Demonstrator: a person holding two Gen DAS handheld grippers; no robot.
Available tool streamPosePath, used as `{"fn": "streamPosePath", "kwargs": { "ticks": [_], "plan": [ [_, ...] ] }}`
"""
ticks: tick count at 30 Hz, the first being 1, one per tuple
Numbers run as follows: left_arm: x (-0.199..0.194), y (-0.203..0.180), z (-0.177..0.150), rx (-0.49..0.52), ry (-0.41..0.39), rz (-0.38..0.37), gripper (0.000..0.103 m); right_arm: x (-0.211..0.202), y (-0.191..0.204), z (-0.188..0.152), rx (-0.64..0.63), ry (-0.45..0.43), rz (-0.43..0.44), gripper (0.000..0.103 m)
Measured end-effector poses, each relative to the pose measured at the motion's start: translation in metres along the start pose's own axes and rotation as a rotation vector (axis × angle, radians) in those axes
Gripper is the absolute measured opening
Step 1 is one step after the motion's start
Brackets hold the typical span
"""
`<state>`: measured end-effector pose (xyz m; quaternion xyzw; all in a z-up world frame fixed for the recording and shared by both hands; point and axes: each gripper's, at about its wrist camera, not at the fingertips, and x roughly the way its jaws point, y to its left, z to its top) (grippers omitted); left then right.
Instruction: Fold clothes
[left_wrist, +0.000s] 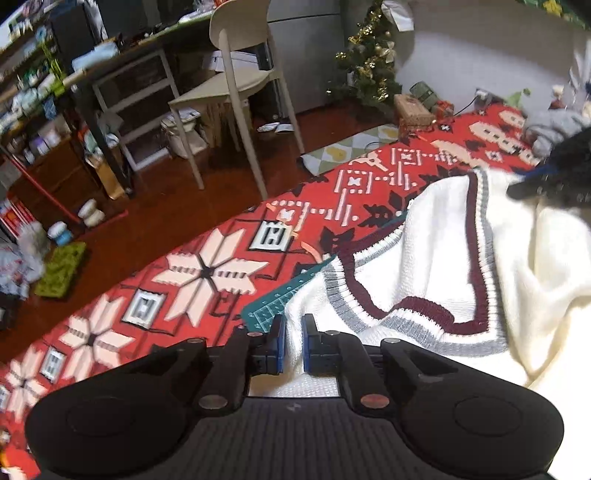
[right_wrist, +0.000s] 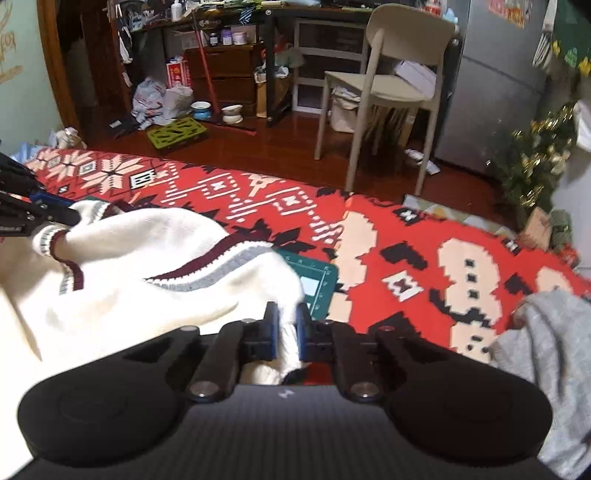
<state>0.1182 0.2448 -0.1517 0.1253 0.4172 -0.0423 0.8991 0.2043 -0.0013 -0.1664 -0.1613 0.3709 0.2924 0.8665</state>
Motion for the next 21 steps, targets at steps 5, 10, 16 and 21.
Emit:
{"fn": "streamPosePath", "kwargs": {
  "ticks": [5, 10, 16, 21],
  "plan": [
    [-0.018, 0.018, 0.015, -0.056, -0.085, 0.128, 0.009, -0.006, 0.008, 0.031, -0.076, -0.076, -0.105, 0.009],
    [-0.028, 0.039, 0.039, -0.16, -0.142, 0.216, 0.009, -0.005, 0.021, 0.075, -0.108, -0.145, -0.175, 0.009],
    [-0.025, 0.048, 0.049, -0.275, -0.169, 0.293, 0.009, -0.001, 0.031, 0.108, -0.088, -0.201, -0.236, 0.011],
    [-0.028, 0.063, 0.045, -0.438, -0.178, 0.264, 0.05, -0.005, 0.024, 0.113, 0.028, -0.235, -0.226, 0.061]
  ]
}}
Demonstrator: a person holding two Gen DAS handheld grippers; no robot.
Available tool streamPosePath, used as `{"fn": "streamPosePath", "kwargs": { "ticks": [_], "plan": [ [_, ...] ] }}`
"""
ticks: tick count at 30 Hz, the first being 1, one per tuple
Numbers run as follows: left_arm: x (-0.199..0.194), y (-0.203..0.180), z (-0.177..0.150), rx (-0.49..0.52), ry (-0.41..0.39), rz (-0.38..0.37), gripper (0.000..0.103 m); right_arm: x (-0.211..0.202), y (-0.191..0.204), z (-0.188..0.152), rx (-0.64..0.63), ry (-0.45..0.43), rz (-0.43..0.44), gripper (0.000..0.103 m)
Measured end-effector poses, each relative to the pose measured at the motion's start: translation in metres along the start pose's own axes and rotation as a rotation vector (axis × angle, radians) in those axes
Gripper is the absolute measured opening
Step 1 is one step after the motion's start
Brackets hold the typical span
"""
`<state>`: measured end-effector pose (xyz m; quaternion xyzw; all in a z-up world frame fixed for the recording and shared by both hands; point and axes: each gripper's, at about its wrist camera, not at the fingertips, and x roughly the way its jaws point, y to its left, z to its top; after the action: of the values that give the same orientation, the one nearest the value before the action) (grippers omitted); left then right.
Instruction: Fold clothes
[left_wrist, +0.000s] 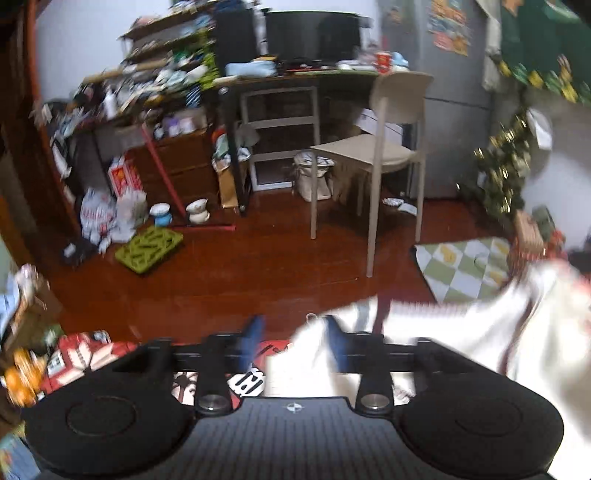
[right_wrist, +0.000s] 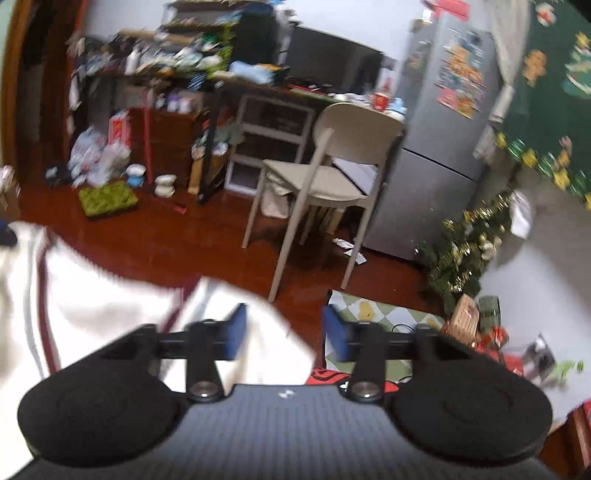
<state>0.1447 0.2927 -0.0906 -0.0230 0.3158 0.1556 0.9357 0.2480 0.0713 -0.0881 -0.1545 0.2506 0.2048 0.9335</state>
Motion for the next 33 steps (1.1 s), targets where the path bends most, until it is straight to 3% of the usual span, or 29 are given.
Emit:
{"fn": "streamPosePath", "kwargs": {
  "ticks": [1, 5, 10, 13, 18, 24, 33],
  "plan": [
    [-0.003, 0.004, 0.001, -0.022, -0.009, -0.008, 0.057, -0.001, -0.006, -0.002, 0.027, 0.003, 0.013, 0.064],
    [-0.014, 0.02, 0.001, -0.05, 0.0, -0.058, 0.058, -0.007, -0.037, -0.016, 0.12, 0.025, 0.063, 0.072],
    [-0.034, 0.041, -0.012, -0.099, 0.042, -0.112, 0.058, -0.026, -0.067, -0.042, 0.16, 0.071, 0.116, 0.072],
    [-0.049, 0.046, -0.025, -0.07, 0.069, -0.12, 0.059, -0.05, -0.074, -0.062, 0.163, 0.101, 0.156, 0.073],
    [-0.081, 0.048, -0.06, -0.044, 0.153, -0.172, 0.06, -0.106, -0.07, -0.092, 0.15, 0.162, 0.241, 0.079],
    [-0.134, 0.046, -0.113, -0.021, 0.251, -0.23, 0.06, -0.179, -0.059, -0.13, 0.196, 0.234, 0.327, 0.08],
    [-0.199, 0.053, -0.184, -0.144, 0.378, -0.285, 0.06, -0.259, -0.055, -0.201, 0.272, 0.341, 0.333, 0.076]
  ]
}}
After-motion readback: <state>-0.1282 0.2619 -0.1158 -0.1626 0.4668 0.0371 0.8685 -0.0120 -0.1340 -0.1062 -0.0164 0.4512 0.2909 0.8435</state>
